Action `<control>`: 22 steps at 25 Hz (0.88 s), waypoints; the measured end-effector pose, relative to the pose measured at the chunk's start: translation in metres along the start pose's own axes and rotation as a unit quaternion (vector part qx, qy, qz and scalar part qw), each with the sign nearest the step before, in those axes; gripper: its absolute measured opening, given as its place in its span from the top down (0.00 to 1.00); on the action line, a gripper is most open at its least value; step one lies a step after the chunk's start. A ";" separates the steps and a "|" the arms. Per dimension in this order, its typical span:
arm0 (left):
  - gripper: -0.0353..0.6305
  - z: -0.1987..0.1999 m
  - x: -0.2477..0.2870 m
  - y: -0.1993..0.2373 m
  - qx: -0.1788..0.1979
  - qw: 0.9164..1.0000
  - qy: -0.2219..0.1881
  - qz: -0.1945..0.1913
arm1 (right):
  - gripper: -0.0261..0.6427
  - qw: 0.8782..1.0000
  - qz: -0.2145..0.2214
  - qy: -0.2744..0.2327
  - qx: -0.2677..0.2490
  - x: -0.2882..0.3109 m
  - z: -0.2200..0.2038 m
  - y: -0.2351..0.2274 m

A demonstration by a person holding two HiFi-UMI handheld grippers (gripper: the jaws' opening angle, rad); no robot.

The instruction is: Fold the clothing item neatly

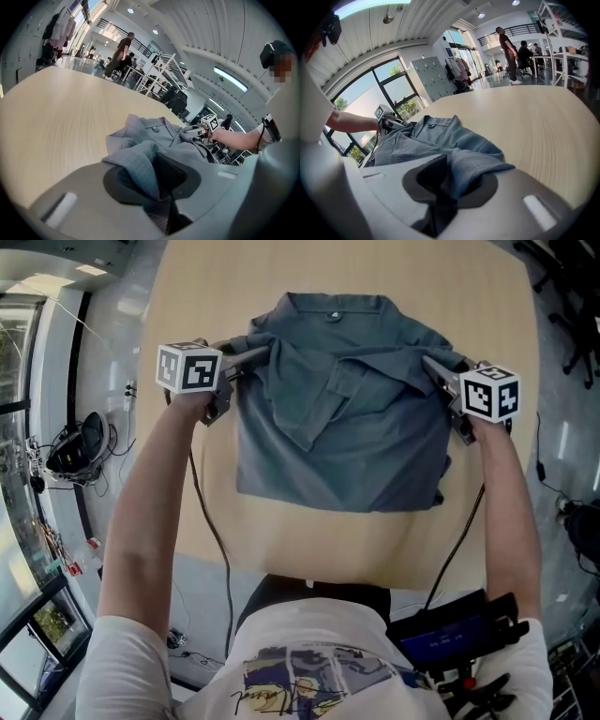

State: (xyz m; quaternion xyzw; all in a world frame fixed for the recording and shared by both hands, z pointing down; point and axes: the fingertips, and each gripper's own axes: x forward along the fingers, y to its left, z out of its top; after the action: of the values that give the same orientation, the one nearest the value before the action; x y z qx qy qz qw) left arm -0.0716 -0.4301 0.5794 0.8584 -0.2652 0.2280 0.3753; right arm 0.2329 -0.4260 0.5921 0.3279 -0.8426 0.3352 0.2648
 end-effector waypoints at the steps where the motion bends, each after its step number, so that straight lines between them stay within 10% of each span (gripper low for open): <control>1: 0.81 0.000 -0.001 0.000 0.000 1.000 0.002 0.001 | 0.88 1.000 -0.001 -0.003 0.002 -0.001 0.000 0.001; 22: 0.61 -0.005 -0.038 -0.010 0.019 0.999 -0.014 0.035 | 0.62 1.000 -0.003 -0.006 0.021 -0.038 -0.017 0.007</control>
State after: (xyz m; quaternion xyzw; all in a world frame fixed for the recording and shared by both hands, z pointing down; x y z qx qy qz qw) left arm -0.0949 -0.4100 0.5550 0.8588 -0.2957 0.2337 0.3469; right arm 0.2557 -0.3951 0.5750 0.3384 -0.8359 0.3498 0.2538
